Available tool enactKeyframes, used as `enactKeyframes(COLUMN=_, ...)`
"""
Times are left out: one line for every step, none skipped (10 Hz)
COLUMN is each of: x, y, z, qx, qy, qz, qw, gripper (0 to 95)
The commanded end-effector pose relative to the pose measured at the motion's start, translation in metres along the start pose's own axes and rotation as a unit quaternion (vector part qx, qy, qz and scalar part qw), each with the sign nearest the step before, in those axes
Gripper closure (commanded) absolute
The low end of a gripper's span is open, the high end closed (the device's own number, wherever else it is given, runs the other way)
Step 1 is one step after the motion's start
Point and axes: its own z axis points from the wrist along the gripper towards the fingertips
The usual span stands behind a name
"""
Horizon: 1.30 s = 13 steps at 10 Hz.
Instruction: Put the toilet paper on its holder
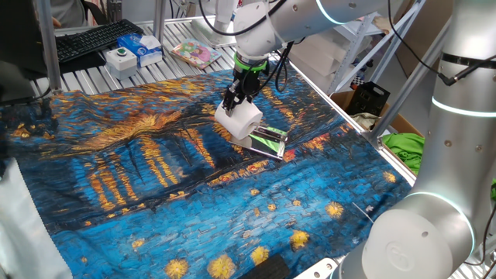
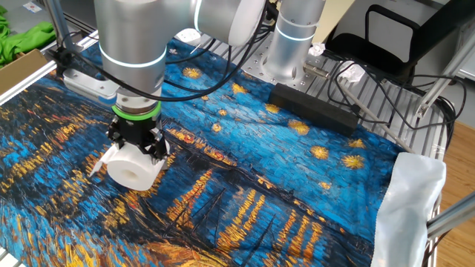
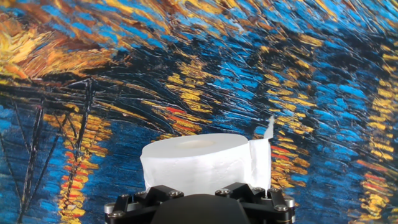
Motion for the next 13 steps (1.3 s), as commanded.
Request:
enactKeyframes(x=0.000, y=0.000, z=0.000, qx=0.008, qy=0.004, qz=-0.027, qw=0.9996, gripper=95.0)
enactKeyframes(x=0.000, y=0.000, z=0.000, qx=-0.001, qy=0.009, qz=-0.026, qw=0.9996, gripper=95.0)
enactKeyframes(x=0.000, y=0.000, z=0.000, qx=-0.002, qy=0.010, qz=-0.026, qw=0.9996, gripper=95.0)
enactKeyframes(x=0.000, y=0.000, z=0.000, qx=-0.002, qy=0.011, qz=-0.026, qw=0.9996, gripper=95.0)
enactKeyframes(x=0.000, y=0.000, z=0.000, qx=-0.002, qy=0.011, qz=-0.026, qw=0.9996, gripper=95.0)
enactKeyframes(x=0.000, y=0.000, z=0.000, qx=-0.002, qy=0.013, qz=-0.027, qw=0.9996, gripper=95.0)
enactKeyframes(x=0.000, y=0.000, z=0.000, qx=-0.003, qy=0.013, qz=-0.026, qw=0.9996, gripper=95.0)
enactKeyframes(x=0.000, y=0.000, z=0.000, qx=-0.003, qy=0.014, qz=-0.026, qw=0.9995, gripper=95.0)
enactKeyframes(x=0.001, y=0.000, z=0.000, qx=-0.003, qy=0.014, qz=-0.026, qw=0.9995, gripper=95.0)
enactKeyframes(x=0.005, y=0.001, z=0.001, qx=-0.003, qy=0.014, qz=-0.026, qw=0.9995, gripper=95.0)
enactKeyframes(x=0.009, y=0.001, z=0.002, qx=-0.003, qy=0.013, qz=-0.026, qw=0.9996, gripper=95.0)
enactKeyframes(x=0.013, y=0.000, z=0.003, qx=-0.001, qy=0.011, qz=-0.026, qw=0.9996, gripper=95.0)
enactKeyframes(x=0.014, y=-0.003, z=0.003, qx=0.000, qy=0.010, qz=-0.026, qw=0.9996, gripper=95.0)
